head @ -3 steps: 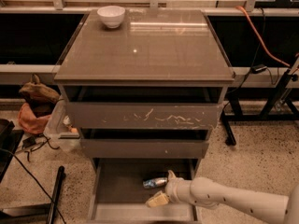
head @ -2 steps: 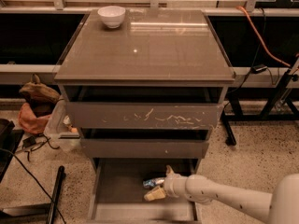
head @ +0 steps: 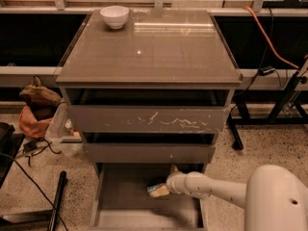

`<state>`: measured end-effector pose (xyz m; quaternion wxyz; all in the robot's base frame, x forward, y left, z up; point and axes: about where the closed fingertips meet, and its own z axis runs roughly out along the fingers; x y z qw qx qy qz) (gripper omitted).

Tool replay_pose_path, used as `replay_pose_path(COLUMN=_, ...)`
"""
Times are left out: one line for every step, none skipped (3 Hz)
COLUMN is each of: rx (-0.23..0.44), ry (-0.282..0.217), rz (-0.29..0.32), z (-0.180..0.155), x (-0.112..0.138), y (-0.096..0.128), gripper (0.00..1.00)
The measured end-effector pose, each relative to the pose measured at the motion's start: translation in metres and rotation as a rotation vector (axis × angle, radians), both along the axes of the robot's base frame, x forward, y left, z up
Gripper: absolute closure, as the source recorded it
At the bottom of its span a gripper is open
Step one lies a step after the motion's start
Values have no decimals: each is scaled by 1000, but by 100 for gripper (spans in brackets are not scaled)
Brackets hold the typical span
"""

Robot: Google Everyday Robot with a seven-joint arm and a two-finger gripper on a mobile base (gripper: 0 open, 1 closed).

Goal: Pick redbull can from bottom drawer and place on counter

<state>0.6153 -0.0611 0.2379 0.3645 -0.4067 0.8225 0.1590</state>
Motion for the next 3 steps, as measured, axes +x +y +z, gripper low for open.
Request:
replay_pose_path(rx=-30, ry=25, rz=5, z=-24, x=9, y=-5, gripper=0)
replay_pose_path(rx=-50, ry=48, rz=26, z=-43, x=12, y=-5, gripper=0)
replay_pose_path(rx=-55, ry=55, rz=53, z=-54, x=16, y=3, gripper=0)
